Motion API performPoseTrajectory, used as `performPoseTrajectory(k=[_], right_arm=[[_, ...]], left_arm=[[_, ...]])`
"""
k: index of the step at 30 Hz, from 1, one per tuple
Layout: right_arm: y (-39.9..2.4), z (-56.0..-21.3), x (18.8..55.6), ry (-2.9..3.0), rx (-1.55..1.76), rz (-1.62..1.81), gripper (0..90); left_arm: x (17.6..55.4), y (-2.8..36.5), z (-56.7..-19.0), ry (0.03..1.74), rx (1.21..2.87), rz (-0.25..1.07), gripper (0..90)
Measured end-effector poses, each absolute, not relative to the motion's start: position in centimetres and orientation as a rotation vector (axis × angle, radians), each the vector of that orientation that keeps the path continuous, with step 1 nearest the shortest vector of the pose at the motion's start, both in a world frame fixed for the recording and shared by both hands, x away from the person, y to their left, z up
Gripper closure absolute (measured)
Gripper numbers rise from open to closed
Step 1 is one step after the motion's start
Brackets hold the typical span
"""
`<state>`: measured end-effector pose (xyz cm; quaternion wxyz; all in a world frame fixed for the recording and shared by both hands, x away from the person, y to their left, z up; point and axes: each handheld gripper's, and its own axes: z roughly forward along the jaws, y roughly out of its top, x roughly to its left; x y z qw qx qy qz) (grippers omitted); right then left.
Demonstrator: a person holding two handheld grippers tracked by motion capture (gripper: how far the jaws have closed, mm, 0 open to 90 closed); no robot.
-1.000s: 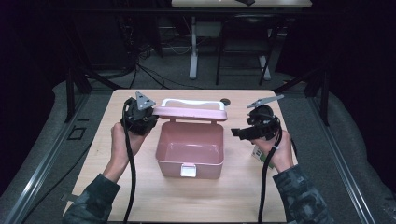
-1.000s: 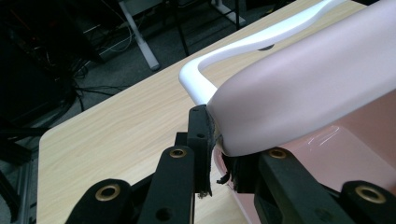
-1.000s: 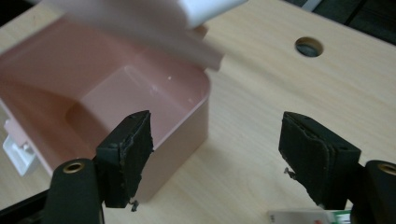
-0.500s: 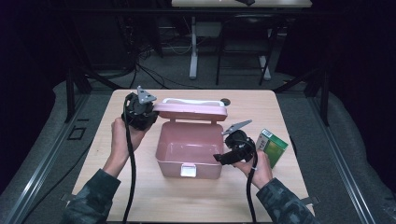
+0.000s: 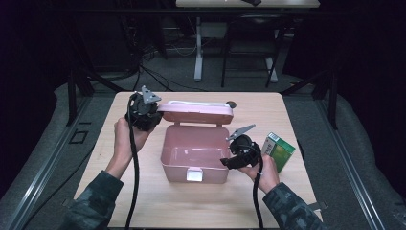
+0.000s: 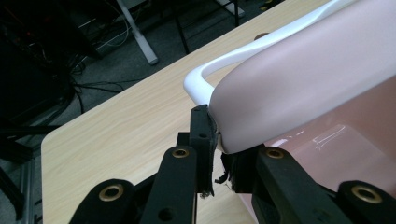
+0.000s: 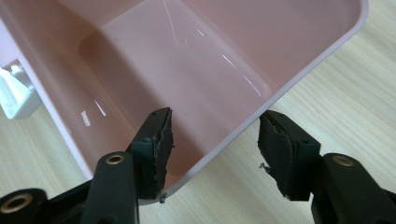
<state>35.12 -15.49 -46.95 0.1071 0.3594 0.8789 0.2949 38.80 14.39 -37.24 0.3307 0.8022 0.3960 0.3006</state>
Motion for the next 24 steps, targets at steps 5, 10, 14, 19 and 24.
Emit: performPoseTrajectory(k=[5, 10, 14, 19, 24], right_arm=[[-15.7, -46.9, 35.2, 2.594, 1.051, 0.871, 44.4], [-15.8, -46.9, 35.4, 2.603, 1.029, 0.859, 44.5], [-16.1, -46.9, 35.5, 2.606, 1.026, 0.873, 44.6], [-16.1, -46.9, 35.5, 2.61, 1.017, 0.871, 44.7], [-16.1, -47.0, 35.6, 2.609, 1.008, 0.858, 45.2]], left_arm=[[39.1, 14.3, -37.0, 1.033, 2.106, 0.78, 82.6], [39.3, 14.4, -36.8, 1.023, 2.119, 0.764, 82.4], [39.5, 14.3, -36.7, 1.02, 2.121, 0.766, 82.2], [40.0, 14.3, -36.6, 1.025, 2.124, 0.766, 82.1], [40.6, 14.1, -36.5, 1.032, 2.13, 0.773, 82.1]])
